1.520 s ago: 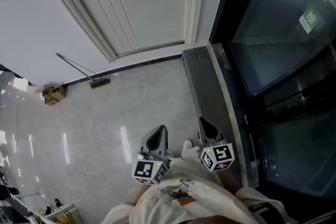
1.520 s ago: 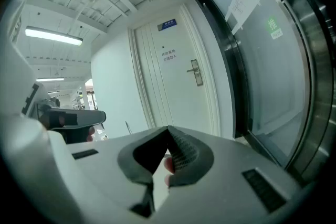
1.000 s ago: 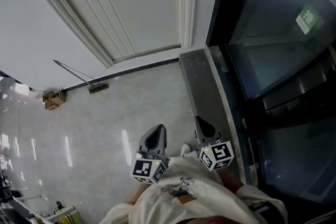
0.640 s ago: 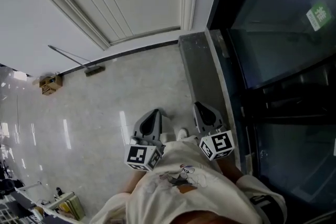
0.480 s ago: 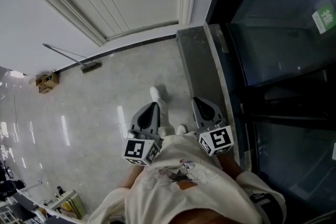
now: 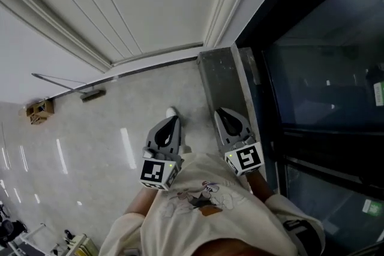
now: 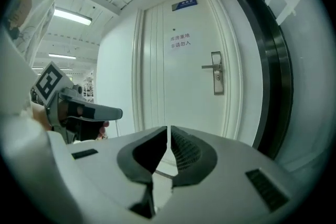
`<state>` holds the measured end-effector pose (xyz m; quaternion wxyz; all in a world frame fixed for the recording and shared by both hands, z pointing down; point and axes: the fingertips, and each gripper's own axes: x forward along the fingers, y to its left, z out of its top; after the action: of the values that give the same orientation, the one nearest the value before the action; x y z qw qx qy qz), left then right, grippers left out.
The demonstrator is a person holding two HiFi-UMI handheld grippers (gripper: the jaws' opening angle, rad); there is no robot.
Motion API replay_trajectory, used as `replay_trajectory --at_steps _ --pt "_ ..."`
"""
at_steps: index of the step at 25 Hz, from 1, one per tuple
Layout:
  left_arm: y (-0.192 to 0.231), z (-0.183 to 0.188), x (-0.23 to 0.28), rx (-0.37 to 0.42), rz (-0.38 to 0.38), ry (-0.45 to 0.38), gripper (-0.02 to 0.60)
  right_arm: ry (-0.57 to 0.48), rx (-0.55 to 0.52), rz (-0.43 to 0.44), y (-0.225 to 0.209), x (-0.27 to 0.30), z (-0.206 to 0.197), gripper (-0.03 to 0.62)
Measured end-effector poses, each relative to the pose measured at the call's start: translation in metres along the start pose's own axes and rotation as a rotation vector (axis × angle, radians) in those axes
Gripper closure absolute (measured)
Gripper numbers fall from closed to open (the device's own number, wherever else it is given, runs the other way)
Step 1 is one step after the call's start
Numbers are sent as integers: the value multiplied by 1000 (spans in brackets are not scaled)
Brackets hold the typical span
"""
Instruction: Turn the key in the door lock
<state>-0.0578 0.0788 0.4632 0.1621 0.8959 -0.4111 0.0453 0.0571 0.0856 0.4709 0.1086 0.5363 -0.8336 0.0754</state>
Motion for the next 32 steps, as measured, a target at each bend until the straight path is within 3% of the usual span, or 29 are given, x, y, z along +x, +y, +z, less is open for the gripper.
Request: replay_trajectory --at_steps 4,6,8,13,15,18,21,24,28,32 --pt "54 38 50 -2 -56 9 578 -10 29 -59 -44 81 40 568" --pt "70 54 72 -1 -78 10 578 -26 2 -104 -65 110 59 524" --pt "84 66 94 -2 -86 15 578 -38 -33 -144 -86 136 78 519" --pt "92 90 129 -25 -92 -17 578 -98 -46 -181 -141 177 129 519" --pt "92 99 136 -24 -77 -27 579 -125 -112 -214 -165 192 152 519" --pt "90 110 141 -25 -51 -30 578 -91 -364 -299 -196 213 179 512" --pt "88 109 151 -39 -38 -26 578 -89 -721 -400 -226 241 202 486" --pt "85 108 156 -39 -31 -31 578 -69 -1029 -442 -247 267 212 474" --pt "91 113 156 -59 0 -58 578 -34 -1282 -459 -270 297 219 474" --pt "95 114 154 -59 23 -59 578 27 -1417 -474 -290 321 226 474"
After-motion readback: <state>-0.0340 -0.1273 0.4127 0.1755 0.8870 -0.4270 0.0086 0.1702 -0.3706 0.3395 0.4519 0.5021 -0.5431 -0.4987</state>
